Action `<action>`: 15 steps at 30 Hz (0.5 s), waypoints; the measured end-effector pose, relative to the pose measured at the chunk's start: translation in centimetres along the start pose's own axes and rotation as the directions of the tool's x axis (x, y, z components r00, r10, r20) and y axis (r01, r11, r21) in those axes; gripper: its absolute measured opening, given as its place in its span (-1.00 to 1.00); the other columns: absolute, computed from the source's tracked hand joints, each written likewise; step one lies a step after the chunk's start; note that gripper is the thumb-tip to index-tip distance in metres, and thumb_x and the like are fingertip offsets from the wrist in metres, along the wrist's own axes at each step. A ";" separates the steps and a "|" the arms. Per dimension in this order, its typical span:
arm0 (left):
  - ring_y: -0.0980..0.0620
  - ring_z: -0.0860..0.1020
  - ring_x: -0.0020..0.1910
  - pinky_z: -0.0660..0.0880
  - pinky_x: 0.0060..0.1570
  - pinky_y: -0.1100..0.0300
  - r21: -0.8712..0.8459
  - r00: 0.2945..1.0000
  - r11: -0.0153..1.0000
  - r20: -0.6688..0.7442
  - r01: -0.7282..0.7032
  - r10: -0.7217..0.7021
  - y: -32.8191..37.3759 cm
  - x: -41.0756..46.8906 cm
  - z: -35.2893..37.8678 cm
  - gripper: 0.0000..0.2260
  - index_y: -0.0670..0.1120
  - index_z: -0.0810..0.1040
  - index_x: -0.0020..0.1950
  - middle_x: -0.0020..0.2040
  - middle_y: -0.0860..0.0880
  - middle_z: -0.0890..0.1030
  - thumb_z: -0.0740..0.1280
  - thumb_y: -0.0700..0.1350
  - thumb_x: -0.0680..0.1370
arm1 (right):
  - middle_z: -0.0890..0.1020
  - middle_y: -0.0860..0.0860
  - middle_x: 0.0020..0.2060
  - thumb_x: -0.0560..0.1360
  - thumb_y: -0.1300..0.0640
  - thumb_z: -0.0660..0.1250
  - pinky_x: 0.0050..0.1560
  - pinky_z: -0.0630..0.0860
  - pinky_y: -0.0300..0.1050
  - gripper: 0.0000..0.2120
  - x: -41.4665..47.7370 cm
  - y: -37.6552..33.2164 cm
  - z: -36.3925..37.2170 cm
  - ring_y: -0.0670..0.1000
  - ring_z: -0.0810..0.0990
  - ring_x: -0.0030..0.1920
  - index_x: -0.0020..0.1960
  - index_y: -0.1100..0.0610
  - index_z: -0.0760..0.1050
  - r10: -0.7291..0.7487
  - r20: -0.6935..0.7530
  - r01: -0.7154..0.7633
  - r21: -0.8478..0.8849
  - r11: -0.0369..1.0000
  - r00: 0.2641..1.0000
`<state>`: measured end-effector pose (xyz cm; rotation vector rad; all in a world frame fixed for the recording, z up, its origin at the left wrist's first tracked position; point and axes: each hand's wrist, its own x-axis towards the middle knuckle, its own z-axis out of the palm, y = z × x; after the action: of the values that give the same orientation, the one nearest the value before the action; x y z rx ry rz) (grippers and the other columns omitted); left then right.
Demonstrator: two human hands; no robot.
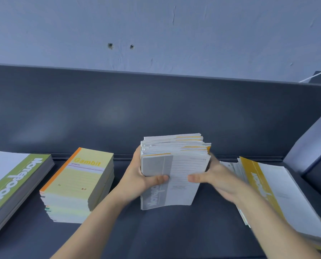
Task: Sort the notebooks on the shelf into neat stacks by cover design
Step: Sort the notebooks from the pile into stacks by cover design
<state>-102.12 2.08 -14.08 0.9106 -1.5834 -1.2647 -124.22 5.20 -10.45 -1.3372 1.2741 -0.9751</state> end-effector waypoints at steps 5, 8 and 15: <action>0.13 0.49 0.28 0.51 0.10 0.17 0.000 0.997 1.000 0.076 0.008 -0.008 -0.1 0.3 -0.2 -0.15 0.08 0.26 0.41 0.28 0.10 0.53 0.59 -0.03 0.21 | 0.62 0.00 0.15 0.12 0.34 0.48 0.03 0.51 -0.15 -0.24 1.1 2.9 2.1 -0.01 0.56 0.20 0.29 0.03 0.40 -0.007 -0.043 0.013 0.128 0.992 0.999; 0.12 0.50 0.27 0.52 0.12 0.15 0.027 0.996 0.999 0.084 0.023 -0.025 -0.6 0.6 -0.5 -0.17 0.07 0.26 0.42 0.29 0.08 0.52 0.59 -0.08 0.24 | 0.60 -0.02 0.15 0.17 0.32 0.44 -0.02 0.50 -0.26 -0.26 1.2 3.2 1.8 -0.04 0.54 0.20 0.31 0.03 0.37 0.004 -0.026 -0.002 0.082 0.997 1.000; 0.15 0.56 0.16 0.49 0.03 0.36 0.253 0.988 0.958 0.103 -0.135 0.112 -0.8 -0.5 0.1 -0.58 0.11 0.44 0.23 0.14 0.12 0.60 0.49 -0.14 0.45 | 0.43 -0.07 0.23 0.50 0.28 0.32 0.05 0.36 -0.37 -0.57 0.0 3.2 2.1 -0.15 0.43 0.19 0.18 -0.16 0.30 -0.145 -0.088 0.102 -0.378 0.920 0.986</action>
<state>-102.00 2.36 -14.94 0.9101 -1.8777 -1.0370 -122.77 5.71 -13.98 -1.6914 1.5324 -0.9360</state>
